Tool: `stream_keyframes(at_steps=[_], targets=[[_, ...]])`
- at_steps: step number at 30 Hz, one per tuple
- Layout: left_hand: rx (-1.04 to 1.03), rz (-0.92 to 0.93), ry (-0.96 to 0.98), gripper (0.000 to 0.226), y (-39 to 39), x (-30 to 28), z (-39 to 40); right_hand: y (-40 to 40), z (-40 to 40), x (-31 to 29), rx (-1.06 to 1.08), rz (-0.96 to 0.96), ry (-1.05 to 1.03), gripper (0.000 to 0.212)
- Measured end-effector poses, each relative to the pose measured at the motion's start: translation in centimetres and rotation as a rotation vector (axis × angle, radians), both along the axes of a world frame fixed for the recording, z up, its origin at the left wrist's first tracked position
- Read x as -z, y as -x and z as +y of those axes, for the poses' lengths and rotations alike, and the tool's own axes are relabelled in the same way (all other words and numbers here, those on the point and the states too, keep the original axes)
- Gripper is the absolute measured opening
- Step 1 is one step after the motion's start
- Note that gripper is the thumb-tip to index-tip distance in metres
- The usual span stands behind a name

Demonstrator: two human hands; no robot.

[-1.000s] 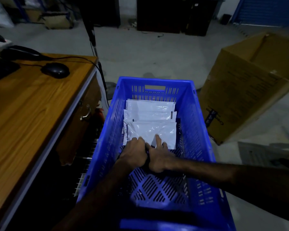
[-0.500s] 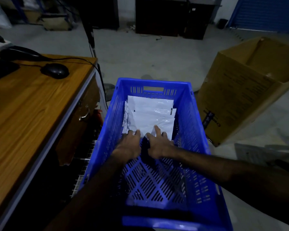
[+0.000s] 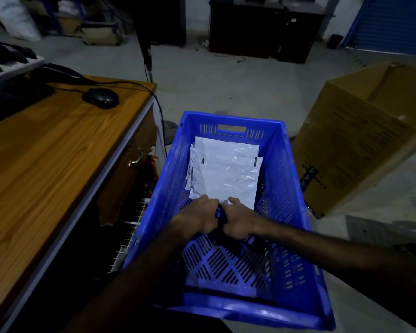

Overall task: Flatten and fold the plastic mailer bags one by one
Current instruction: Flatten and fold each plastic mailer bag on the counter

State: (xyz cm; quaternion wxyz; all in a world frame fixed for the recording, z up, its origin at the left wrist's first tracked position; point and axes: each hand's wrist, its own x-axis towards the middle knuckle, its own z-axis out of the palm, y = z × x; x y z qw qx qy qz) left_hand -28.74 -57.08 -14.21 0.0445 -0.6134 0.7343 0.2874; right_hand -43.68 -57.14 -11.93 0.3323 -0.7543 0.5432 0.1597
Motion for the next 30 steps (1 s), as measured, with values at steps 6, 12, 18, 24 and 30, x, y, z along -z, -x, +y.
stream_keyframes(at_steps=[6, 12, 18, 24, 30], targets=[[-0.107, 0.251, 0.074, 0.049, -1.8, -3.8, 4.3, 1.0, 4.0, -3.9, 0.214, -0.337, 0.100, 0.029], [-0.386, 0.495, 0.613, 0.044, -6.2, -8.5, 14.9, 0.6, 8.3, -6.9, 0.287, -0.646, 0.471, 0.032], [-0.674, 0.476, 0.925, 0.037, -10.6, -12.8, 27.9, -5.9, 13.6, -11.2, -0.050, -1.012, 0.692, 0.025], [-1.033, 0.230, 1.087, 0.033, -13.4, -12.0, 41.3, -15.2, 20.8, -12.1, -0.541, -1.258, 0.528, 0.029], [-1.429, -0.037, 1.162, 0.040, -13.7, -12.4, 53.1, -24.8, 30.9, -12.3, -0.909, -1.341, 0.213, 0.033]])
